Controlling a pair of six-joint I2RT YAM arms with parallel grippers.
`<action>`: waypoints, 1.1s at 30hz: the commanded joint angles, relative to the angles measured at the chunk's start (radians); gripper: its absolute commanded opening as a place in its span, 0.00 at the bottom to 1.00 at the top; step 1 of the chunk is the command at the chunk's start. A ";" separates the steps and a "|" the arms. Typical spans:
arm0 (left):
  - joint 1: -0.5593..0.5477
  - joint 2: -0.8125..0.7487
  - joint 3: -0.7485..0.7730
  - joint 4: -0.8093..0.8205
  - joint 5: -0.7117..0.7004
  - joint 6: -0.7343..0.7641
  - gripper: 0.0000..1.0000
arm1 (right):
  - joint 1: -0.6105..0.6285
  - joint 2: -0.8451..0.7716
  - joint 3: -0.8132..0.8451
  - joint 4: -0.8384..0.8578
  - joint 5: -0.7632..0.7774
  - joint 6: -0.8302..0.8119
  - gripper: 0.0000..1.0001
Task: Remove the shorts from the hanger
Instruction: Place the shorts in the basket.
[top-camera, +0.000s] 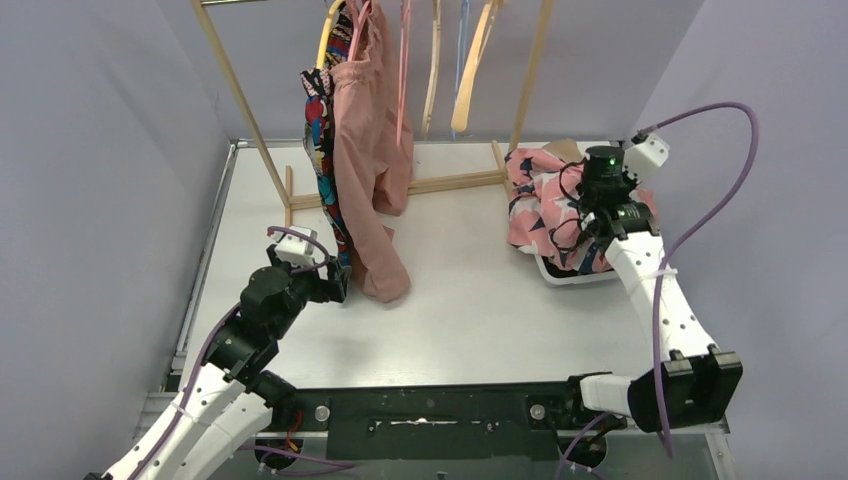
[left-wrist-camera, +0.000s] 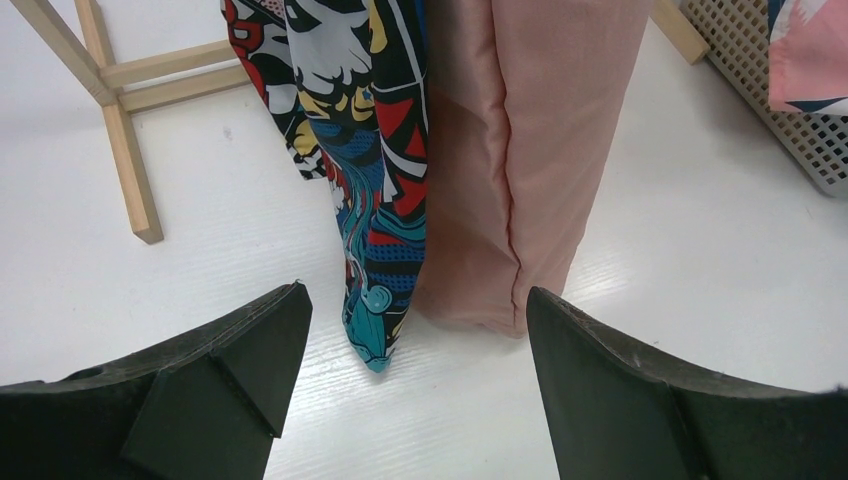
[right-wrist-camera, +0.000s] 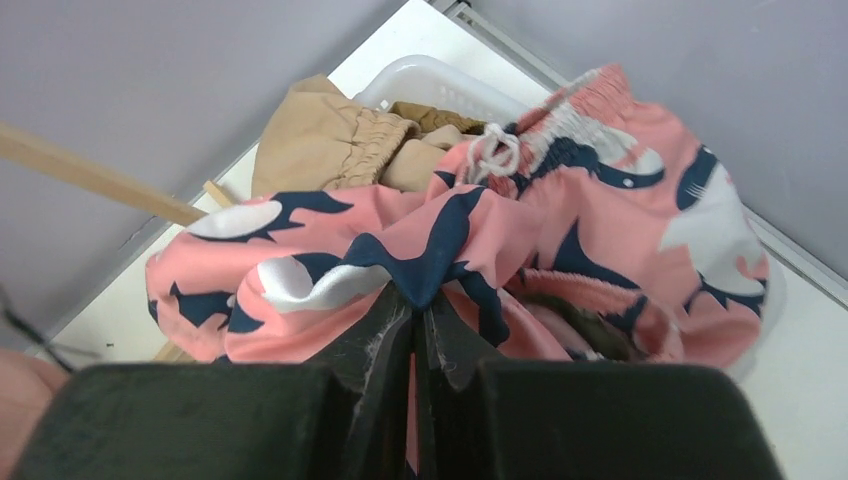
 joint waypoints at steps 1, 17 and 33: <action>0.006 0.000 0.031 0.035 0.039 0.009 0.79 | -0.058 0.132 0.080 0.071 -0.112 -0.044 0.03; 0.012 -0.001 0.027 0.035 0.033 0.009 0.79 | -0.146 0.664 -0.040 0.041 -0.285 -0.112 0.11; 0.015 -0.008 0.030 0.032 0.029 0.009 0.79 | -0.171 0.259 0.196 -0.067 -0.456 -0.228 0.66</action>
